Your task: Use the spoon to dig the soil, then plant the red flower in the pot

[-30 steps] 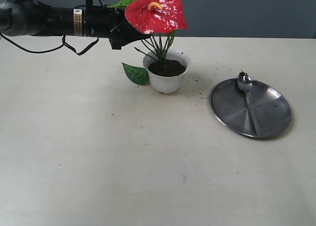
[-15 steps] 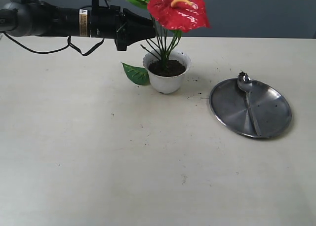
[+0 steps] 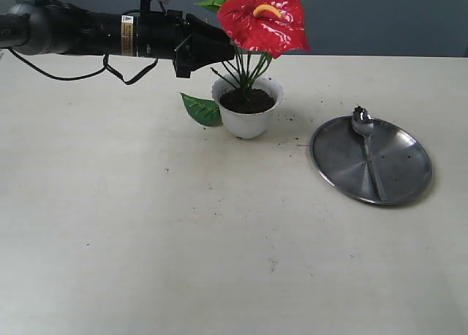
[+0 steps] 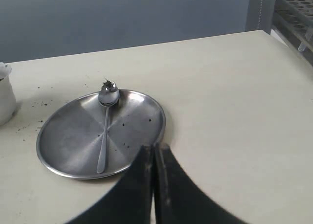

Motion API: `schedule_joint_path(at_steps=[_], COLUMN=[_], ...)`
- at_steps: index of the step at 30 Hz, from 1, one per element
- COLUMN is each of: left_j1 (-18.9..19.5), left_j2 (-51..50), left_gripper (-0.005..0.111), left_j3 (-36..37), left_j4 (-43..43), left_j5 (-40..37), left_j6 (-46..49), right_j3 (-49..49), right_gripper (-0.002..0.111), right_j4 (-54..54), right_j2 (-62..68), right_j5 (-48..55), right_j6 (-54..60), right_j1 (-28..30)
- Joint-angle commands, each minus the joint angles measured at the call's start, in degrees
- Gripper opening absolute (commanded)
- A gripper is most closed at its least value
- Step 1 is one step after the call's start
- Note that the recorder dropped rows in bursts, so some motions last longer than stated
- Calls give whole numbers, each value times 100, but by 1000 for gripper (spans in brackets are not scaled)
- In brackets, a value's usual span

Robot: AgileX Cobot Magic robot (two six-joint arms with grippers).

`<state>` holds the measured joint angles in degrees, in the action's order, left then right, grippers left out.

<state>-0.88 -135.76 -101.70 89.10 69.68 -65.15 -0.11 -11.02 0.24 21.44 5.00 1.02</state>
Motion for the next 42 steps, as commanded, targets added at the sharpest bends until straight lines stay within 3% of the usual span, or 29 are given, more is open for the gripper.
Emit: schedule_joint_path(at_steps=[1,24,34,42], left_j1=[-31,-19,584,529], left_j2=[74,74,74,22], left_gripper=[45,45,45,45], left_j3=[6,6,6,6], left_j4=[-74,386,525,322], left_j5=[28,28,28,28], left_j6=[-19,-56,-192,-170], right_j3=[11,11,11,11], right_gripper=[0,0,0,0], right_j4=[1,1,1,1], right_j2=[-24,-24,-24,-24], right_j5=[-59,-59,-59,-59], right_j6=[17,17,17,17], right_j1=[21,21,21,21])
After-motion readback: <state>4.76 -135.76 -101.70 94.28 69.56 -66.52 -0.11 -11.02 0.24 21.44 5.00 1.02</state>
